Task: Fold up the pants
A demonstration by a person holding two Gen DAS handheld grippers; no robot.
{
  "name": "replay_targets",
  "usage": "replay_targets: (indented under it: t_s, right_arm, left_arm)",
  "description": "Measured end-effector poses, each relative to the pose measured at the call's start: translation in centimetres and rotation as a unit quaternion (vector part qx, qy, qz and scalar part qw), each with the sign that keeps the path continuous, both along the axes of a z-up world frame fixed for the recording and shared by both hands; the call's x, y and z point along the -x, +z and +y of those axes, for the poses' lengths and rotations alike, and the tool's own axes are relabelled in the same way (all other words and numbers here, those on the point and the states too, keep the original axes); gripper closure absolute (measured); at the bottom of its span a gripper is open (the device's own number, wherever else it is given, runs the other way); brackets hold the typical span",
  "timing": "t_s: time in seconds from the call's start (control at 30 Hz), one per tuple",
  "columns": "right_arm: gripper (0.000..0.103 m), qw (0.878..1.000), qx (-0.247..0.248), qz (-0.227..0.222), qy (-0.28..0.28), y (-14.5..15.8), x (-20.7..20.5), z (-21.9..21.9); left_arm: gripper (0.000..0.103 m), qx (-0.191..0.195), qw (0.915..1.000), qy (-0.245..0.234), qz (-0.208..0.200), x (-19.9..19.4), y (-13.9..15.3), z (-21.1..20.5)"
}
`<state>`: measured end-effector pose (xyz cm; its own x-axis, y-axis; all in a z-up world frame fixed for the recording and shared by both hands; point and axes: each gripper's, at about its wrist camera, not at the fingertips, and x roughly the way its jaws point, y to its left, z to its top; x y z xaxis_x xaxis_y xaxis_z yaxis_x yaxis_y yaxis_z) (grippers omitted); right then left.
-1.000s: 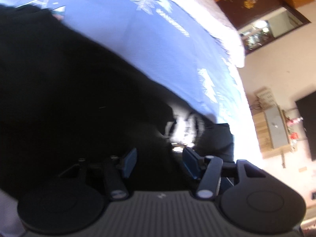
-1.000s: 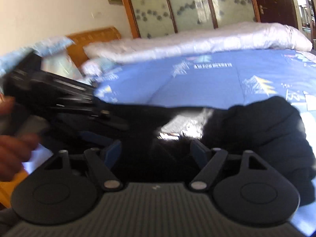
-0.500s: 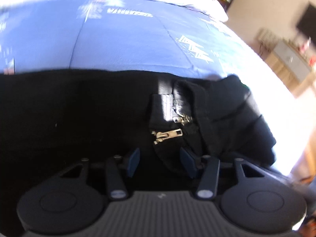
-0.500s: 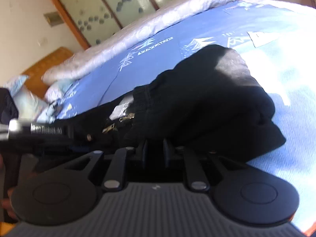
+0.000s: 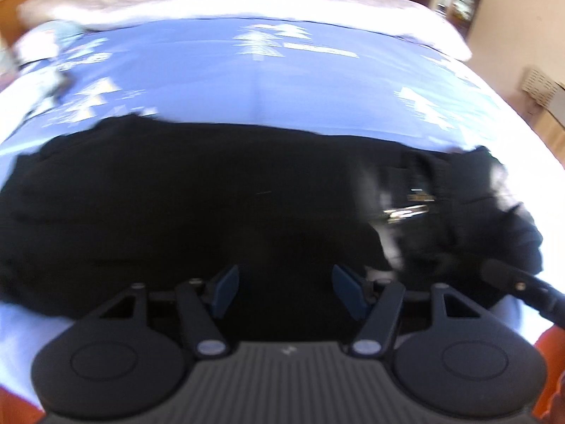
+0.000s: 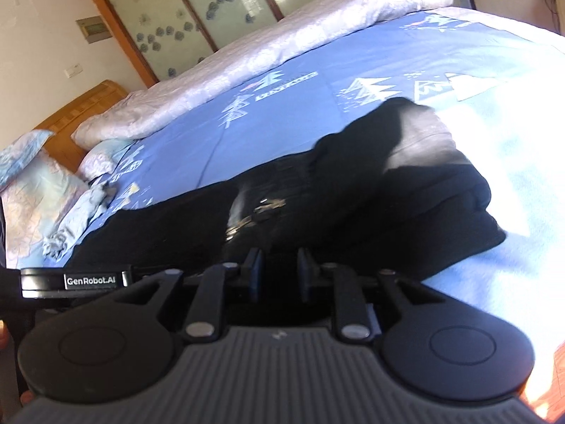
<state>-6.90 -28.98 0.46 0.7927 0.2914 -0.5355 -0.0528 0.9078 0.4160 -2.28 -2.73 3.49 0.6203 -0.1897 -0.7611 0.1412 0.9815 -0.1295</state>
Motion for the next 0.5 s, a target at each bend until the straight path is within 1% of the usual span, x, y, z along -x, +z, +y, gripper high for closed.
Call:
replay_targets:
  t_s: [0.07,0.23,0.37,0.5]
  right_arm:
    - [0.077,1.0,0.01,0.003,0.008,-0.1,-0.1,1.4]
    - [0.077,0.999,0.025,0.018,0.02,-0.2,-0.6,5.4]
    - [0.077,0.999,0.046,0.013,0.025,0.3,-0.8,7.7]
    - [0.077,0.998,0.057,0.015,0.013,0.3,-1.0,8.3]
  left_arm:
    - [0.042,0.003,0.9999,0.016,-0.001,0.5,0.0,2.2]
    - [0.041,0.005,0.999,0.044,0.003,1.4,-0.7,5.6]
    - [0.041,0.017,0.9986,0.05,0.007,1.7,-1.2,7.5]
    - [0.041,0.022,0.9988,0.043,0.0,2.0,-1.4,8.1]
